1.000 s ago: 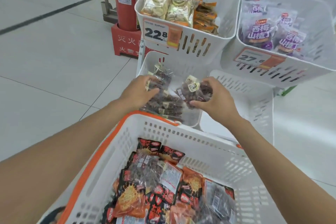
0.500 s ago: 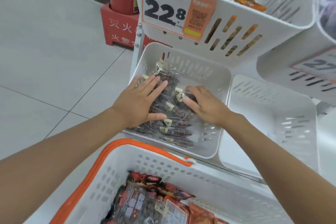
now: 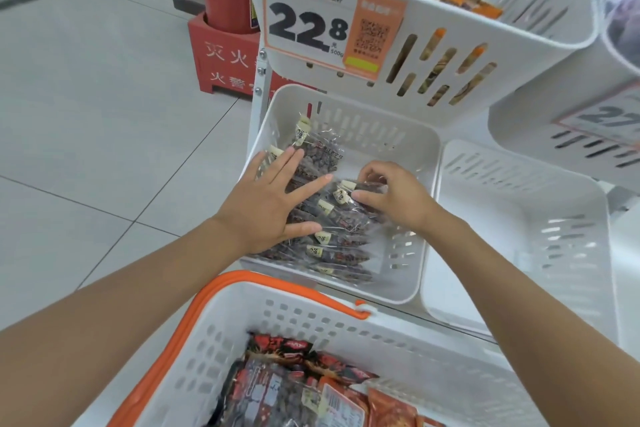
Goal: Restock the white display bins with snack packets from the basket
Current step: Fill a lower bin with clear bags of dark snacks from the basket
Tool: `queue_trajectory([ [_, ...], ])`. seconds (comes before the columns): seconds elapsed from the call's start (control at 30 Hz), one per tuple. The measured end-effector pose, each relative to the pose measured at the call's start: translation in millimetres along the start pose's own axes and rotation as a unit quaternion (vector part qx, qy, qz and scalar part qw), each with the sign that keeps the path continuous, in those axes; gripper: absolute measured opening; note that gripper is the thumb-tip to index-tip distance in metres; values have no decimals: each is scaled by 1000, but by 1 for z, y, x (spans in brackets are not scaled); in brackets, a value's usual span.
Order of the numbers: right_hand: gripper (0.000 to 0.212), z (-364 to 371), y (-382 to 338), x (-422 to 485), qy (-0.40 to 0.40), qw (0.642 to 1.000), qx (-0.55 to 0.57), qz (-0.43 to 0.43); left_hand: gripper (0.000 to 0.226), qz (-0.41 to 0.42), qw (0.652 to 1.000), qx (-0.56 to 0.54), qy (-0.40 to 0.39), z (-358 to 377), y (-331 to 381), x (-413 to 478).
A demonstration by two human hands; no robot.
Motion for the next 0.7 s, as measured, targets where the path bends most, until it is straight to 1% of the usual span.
queue_trajectory([
  [0.03, 19, 3, 1, 0, 12, 1000, 2, -3, 76, -1, 1000, -1, 1, 1, 1, 0],
  [0.1, 21, 13, 4, 3, 0, 1000, 7, -8, 78, -1, 1000, -5, -1, 1, 2, 2],
  [0.17, 37, 19, 8, 11, -40, 999, -30, -7, 79, -4, 1000, -8, -1, 1, 0, 3],
  [0.23, 44, 19, 11, 18, -62, 996, -62, 8, 79, -4, 1000, -7, -2, 0, -1, 3],
  [0.3, 46, 20, 11, 19, -44, 998, -43, 28, 80, -7, 1000, -8, -14, 1, 0, 2],
  [0.37, 42, 25, 12, 18, -22, 999, -40, 19, 80, -10, 1000, -11, -24, 1, 0, 2],
  [0.43, 45, 27, 12, 18, -25, 999, -26, 28, 81, -7, 999, -17, -48, -3, -1, 4],
  [0.5, 57, 23, 10, 11, -31, 998, -23, 45, 82, -7, 995, -39, -94, -10, -2, 4],
  [0.57, 66, 22, 5, -3, -12, 997, -55, 50, 84, -18, 988, -78, -132, -23, -1, -1],
  [0.63, 66, 23, -7, -29, 18, 996, -84, 37, 80, -35, 983, -135, -115, -38, 7, -9],
  [0.7, 58, 21, -25, -66, 58, 998, -34, 4, 71, -44, 979, -192, -56, -57, 23, -21],
])
Point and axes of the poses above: each hand's wrist, its own x-axis towards the middle knuckle, its own z-axis out of the palm, y = z × x, the point moved 3 cm from there along x, towards the middle knuckle, and after that the axes turned 10 degrees about -y, right-handed, at the moved point
